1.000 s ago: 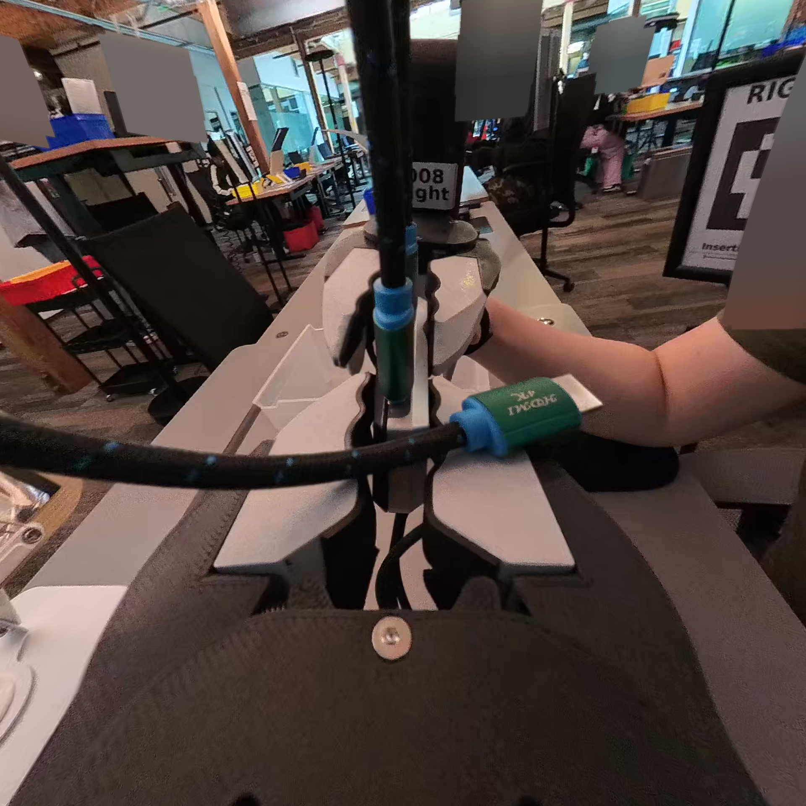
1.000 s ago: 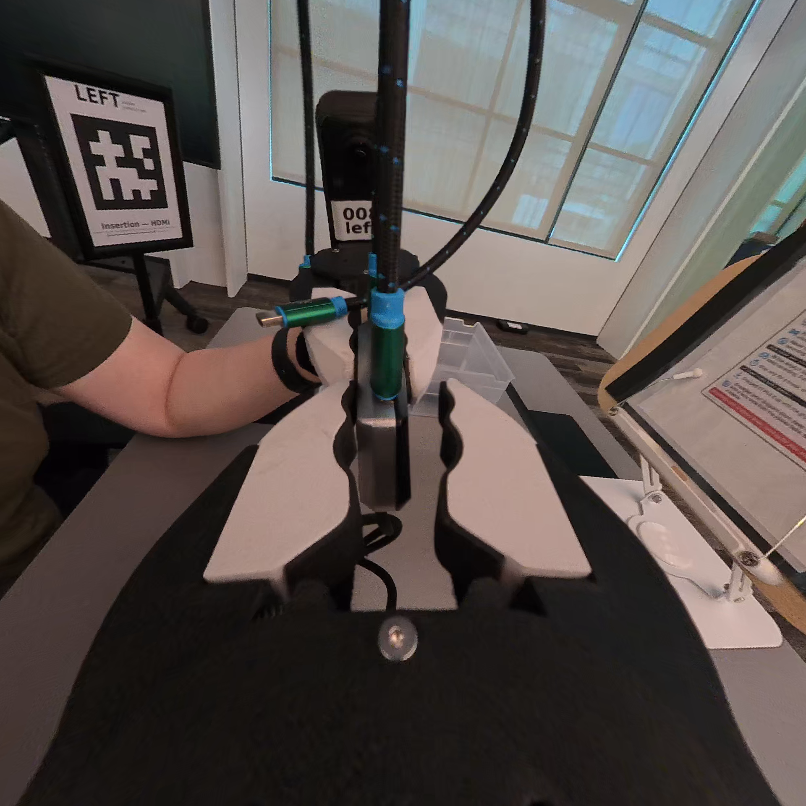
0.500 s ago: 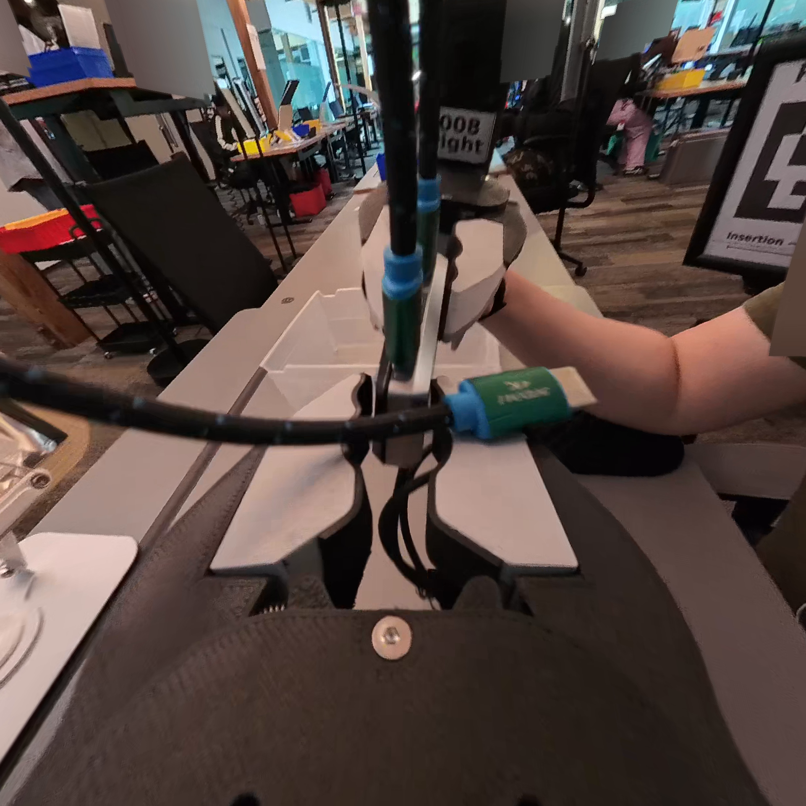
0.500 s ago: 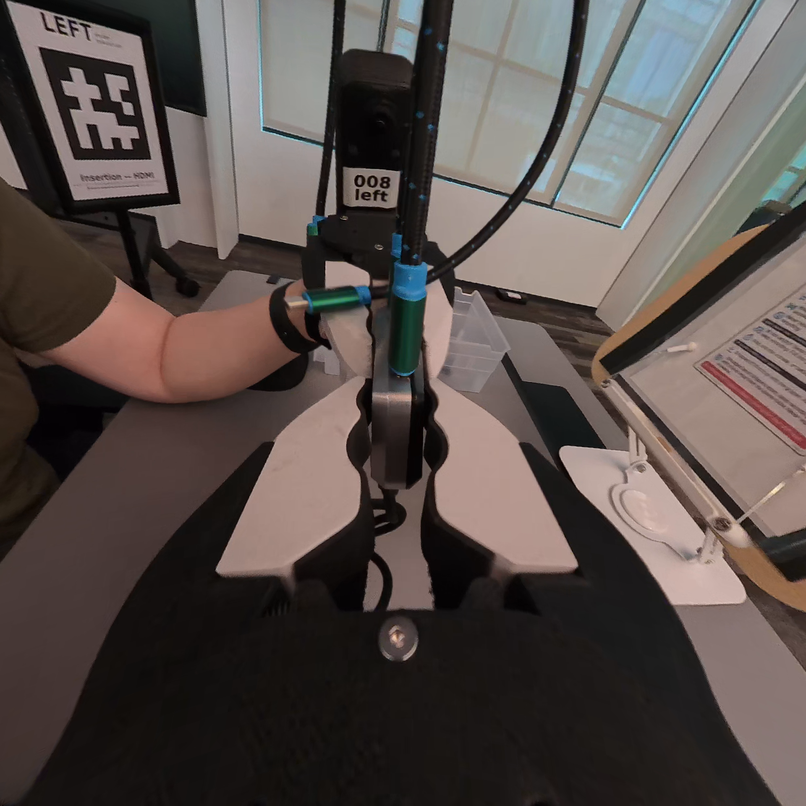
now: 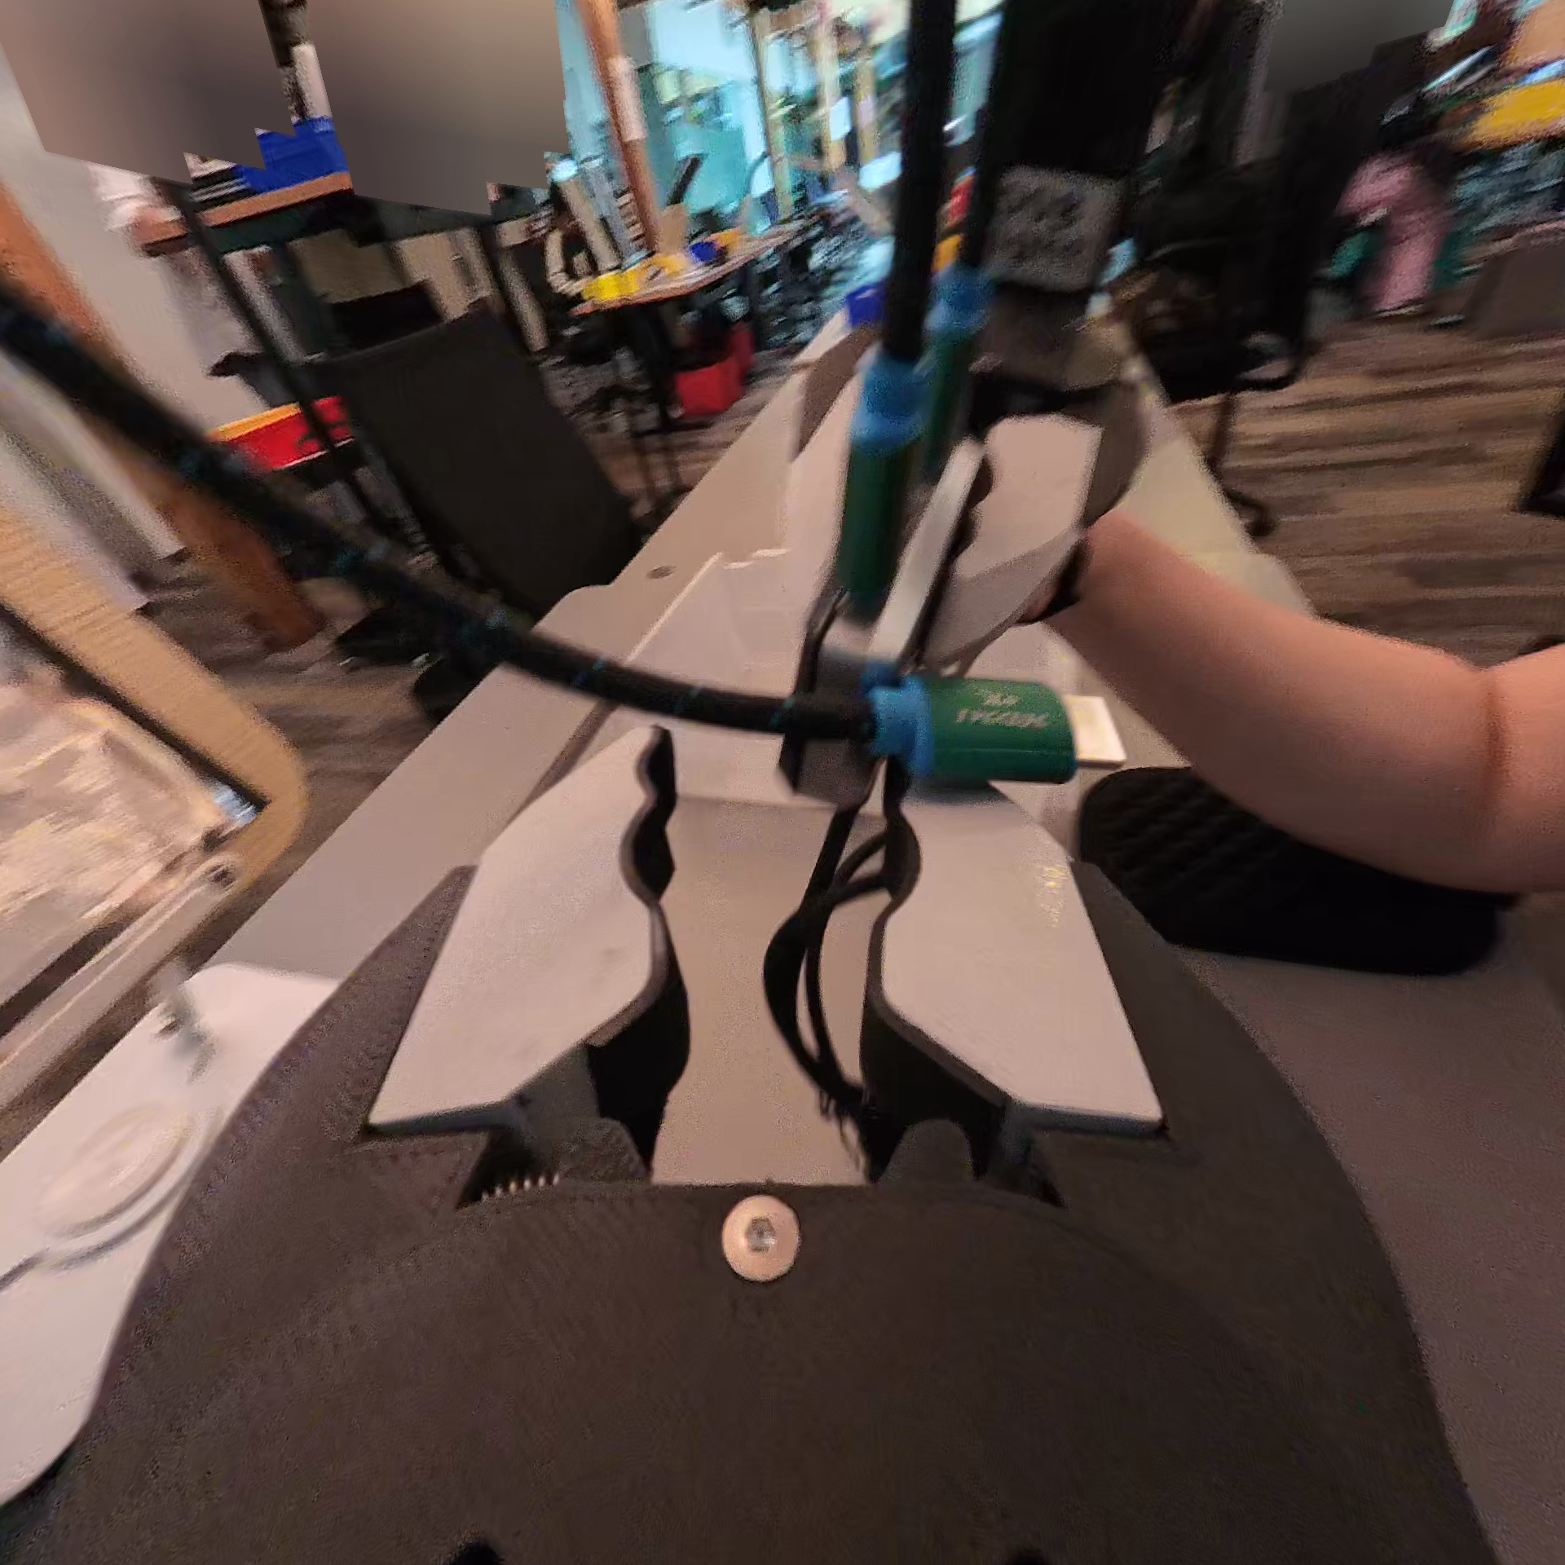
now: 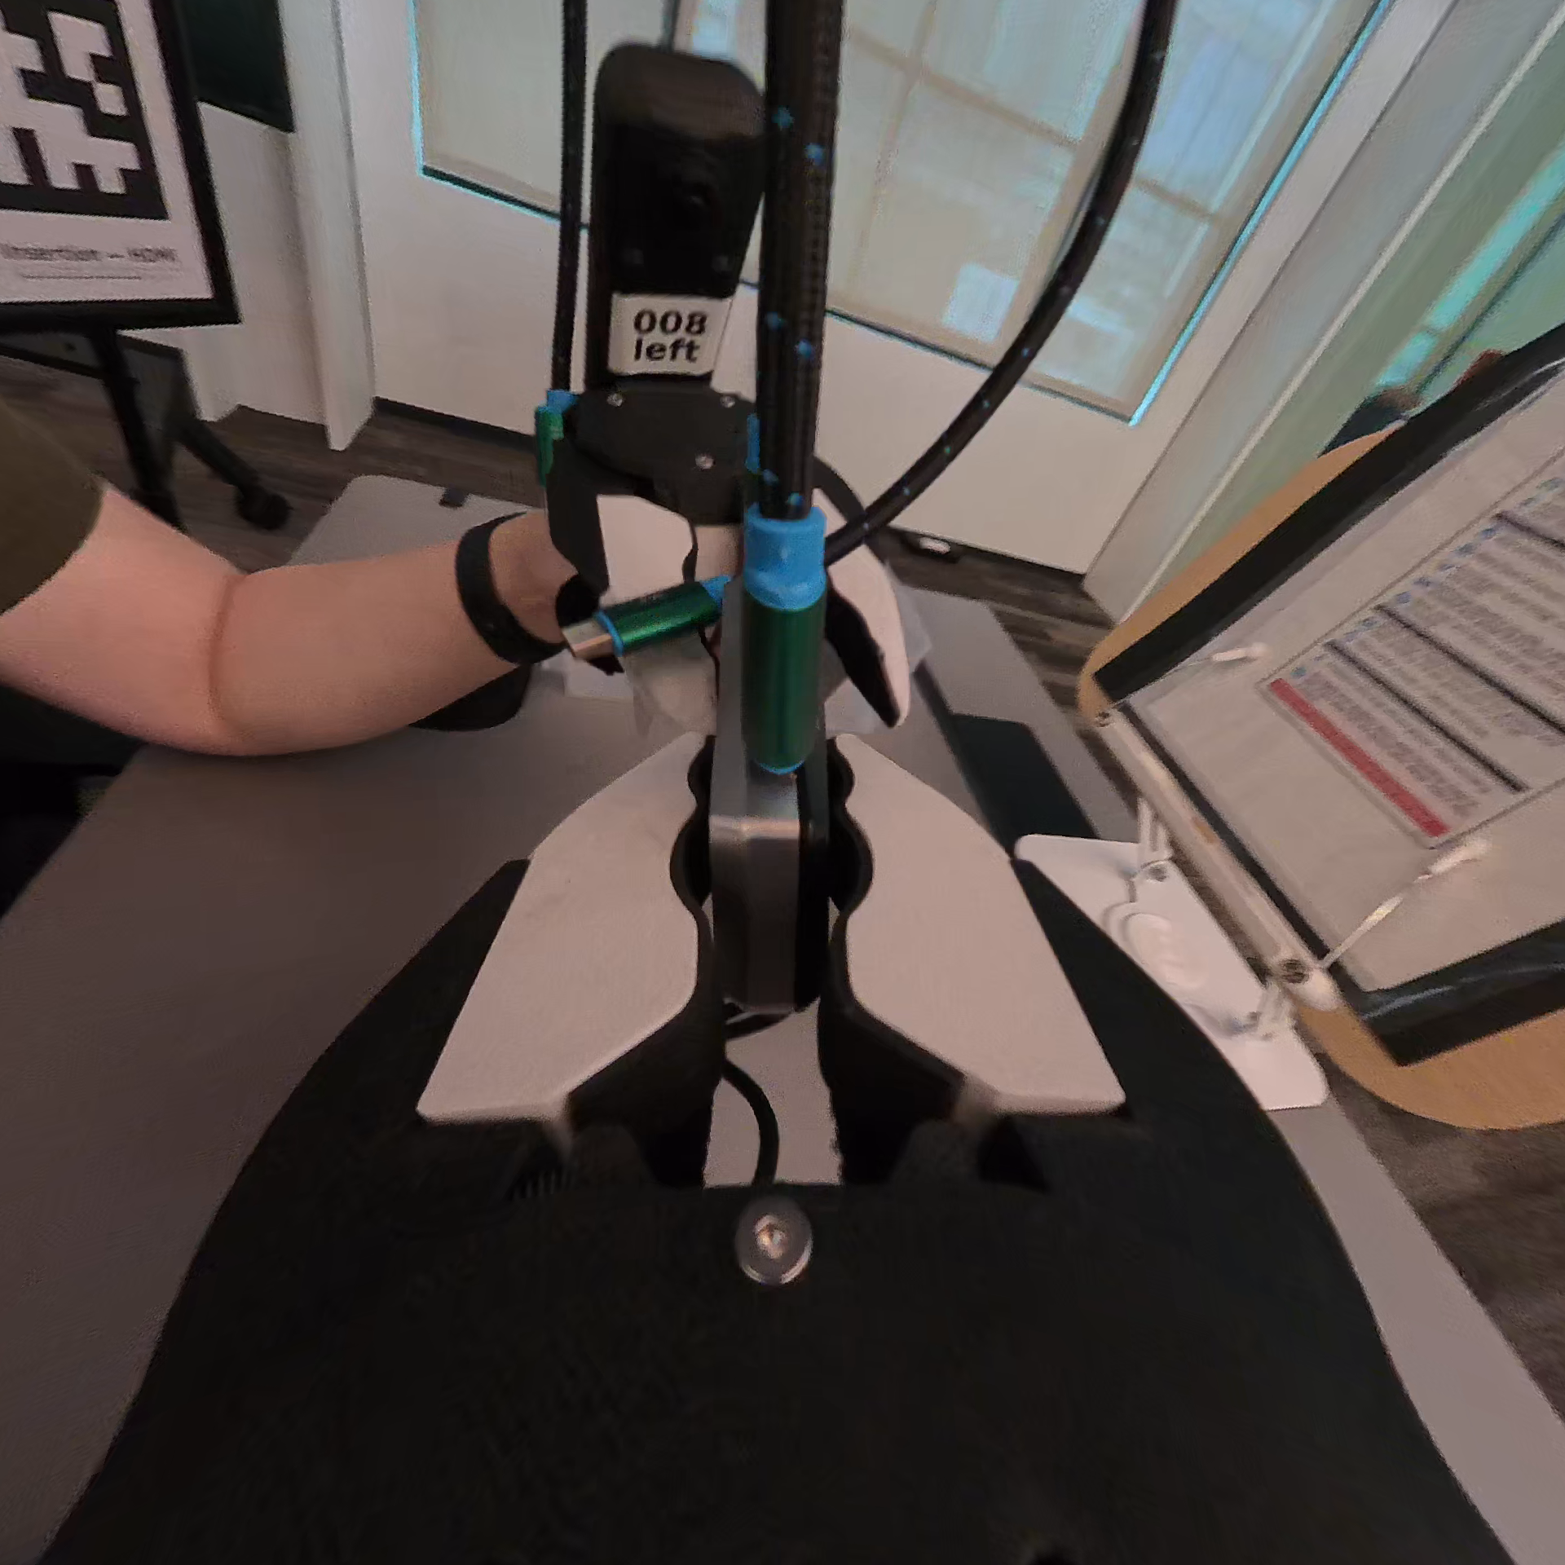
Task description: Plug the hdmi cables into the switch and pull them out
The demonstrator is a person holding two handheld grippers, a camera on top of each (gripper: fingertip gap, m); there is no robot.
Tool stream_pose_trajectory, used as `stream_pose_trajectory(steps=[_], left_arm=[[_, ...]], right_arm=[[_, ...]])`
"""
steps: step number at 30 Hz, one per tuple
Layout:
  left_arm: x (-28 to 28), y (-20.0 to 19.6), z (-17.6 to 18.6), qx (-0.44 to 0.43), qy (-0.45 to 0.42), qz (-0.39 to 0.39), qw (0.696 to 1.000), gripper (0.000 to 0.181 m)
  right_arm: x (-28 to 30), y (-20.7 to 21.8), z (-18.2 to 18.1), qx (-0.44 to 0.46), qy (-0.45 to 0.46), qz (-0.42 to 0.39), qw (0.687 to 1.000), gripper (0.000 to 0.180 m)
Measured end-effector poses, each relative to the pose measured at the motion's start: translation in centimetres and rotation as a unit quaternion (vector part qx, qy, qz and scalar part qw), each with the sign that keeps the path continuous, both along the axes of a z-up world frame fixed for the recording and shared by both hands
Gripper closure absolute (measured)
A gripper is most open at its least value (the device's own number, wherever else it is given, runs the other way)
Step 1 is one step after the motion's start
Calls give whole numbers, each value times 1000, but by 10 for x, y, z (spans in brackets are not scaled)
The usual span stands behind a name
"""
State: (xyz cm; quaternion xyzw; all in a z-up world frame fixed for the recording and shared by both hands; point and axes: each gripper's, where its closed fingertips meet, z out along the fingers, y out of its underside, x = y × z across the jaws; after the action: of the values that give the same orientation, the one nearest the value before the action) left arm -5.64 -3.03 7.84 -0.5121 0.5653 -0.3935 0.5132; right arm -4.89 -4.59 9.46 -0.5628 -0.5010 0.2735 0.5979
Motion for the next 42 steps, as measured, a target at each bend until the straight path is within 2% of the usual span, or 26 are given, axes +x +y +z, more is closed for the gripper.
stream_pose_trajectory(steps=[6,9,12,15,20,25,29,32,38,42], left_arm=[[-35,49,-36,-16,109,97,989,145],[-45,65,-48,-33,133,129,982,150],[-48,71,-51,-50,132,137,980,156],[-50,74,-51,-51,129,142,980,156],[-48,74,-50,-49,129,138,981,157],[-46,71,-51,-39,133,134,981,157],[-44,70,-51,-36,133,132,982,158],[-43,69,-53,-34,138,130,981,158],[-39,65,-58,-28,152,122,980,158],[-36,62,-64,-24,166,116,979,158]], right_arm=[[44,10,43,114,35,-142,983,157],[80,14,65,167,63,-232,956,157],[126,11,82,180,114,-302,929,157],[181,11,83,181,136,-386,894,157],[255,11,62,180,145,-476,849,157],[299,9,42,182,152,-514,825,156],[310,13,19,193,76,-520,829,156],[315,19,-12,163,-19,-518,840,157],[307,21,-79,15,-76,-439,895,157],[305,27,-112,-62,-156,-439,883,156]])
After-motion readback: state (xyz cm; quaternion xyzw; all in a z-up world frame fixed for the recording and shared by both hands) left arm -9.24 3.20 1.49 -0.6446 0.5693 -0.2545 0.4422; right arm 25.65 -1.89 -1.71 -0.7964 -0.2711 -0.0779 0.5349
